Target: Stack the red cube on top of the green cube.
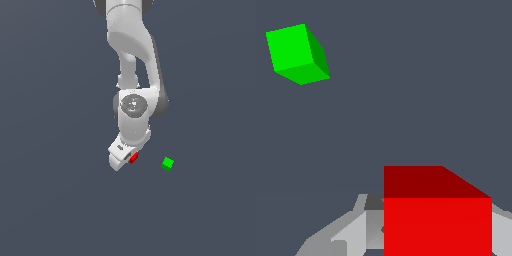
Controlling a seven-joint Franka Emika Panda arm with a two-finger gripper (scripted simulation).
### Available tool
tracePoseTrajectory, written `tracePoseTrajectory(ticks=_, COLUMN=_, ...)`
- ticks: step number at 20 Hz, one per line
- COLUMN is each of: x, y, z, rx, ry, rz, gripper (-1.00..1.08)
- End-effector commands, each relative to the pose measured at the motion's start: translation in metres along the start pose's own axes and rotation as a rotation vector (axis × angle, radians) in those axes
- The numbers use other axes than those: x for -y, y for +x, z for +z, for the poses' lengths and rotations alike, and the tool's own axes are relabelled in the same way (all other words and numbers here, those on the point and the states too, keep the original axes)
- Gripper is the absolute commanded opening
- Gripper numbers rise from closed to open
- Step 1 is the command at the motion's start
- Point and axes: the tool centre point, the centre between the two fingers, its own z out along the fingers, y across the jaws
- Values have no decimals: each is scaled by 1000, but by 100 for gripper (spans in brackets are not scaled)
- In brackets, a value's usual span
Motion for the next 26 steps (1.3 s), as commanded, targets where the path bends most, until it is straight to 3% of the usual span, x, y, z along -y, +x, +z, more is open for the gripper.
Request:
tracePoseTrajectory(ticks=1, x=0, y=0, z=-11, rx=1, ry=1, rz=0, gripper=-100)
tracePoseTrajectory(ticks=13, x=10, y=11, z=-13, rx=-1, ry=0, rz=0, gripper=-100)
tracePoseTrajectory(ticks=26, x=89, y=96, z=26, rx=-1, ry=1, rz=0, gripper=-100)
